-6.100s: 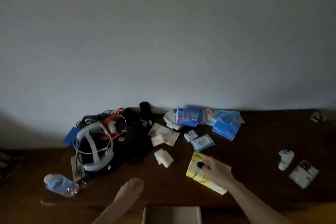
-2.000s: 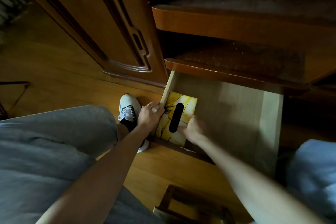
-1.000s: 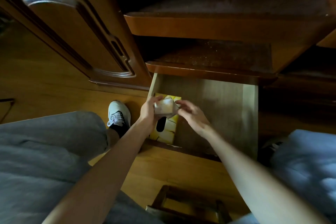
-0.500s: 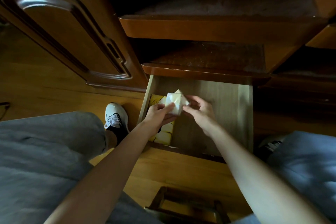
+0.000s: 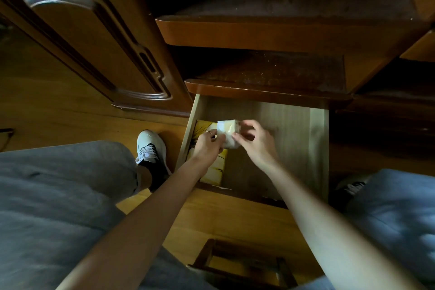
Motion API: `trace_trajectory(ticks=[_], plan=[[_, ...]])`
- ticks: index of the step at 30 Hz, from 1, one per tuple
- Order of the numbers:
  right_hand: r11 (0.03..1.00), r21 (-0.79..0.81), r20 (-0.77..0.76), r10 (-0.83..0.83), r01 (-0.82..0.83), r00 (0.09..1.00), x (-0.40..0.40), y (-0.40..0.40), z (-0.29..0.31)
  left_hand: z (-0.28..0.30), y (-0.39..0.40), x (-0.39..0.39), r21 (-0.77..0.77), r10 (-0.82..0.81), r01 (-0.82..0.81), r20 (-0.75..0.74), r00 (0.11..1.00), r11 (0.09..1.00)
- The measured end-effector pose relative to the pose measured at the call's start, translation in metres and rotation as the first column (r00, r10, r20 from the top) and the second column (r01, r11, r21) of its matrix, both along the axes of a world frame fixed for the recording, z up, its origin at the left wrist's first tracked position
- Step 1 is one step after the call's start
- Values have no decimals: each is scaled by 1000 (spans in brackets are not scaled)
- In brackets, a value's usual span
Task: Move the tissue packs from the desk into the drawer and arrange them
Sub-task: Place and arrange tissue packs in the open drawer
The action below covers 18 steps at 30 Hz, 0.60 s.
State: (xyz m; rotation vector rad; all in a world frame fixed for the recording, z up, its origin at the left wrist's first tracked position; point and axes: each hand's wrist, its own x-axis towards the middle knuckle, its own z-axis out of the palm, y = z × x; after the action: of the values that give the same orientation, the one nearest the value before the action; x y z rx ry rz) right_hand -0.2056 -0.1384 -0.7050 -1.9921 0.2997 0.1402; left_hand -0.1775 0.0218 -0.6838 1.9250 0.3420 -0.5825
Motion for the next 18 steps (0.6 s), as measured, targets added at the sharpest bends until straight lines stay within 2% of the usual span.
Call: trace_trajectory(ticks=[4,9,12,15,18], plan=[[999,-39,-57,8,-11,998,5,-1,1,-2,1,-2,79,-97,92,67,993,993],[999,13,-158,-50,53,986,-1,-7,-8,-4,9,4,311,-312,270,92,946,911],[996,-11,-316,-83,84,945,-14,-13,-26,-14,37,6,558,-466,314,150,872,768],[999,-1,-525,-34,40,850,-28,-12,-46,-23,51,2,677,-604,430,27,796,597],[997,-6,-604,62,-83,794,-38,2,-62,-27,52,-7,738,-692,503,-67,718,450]])
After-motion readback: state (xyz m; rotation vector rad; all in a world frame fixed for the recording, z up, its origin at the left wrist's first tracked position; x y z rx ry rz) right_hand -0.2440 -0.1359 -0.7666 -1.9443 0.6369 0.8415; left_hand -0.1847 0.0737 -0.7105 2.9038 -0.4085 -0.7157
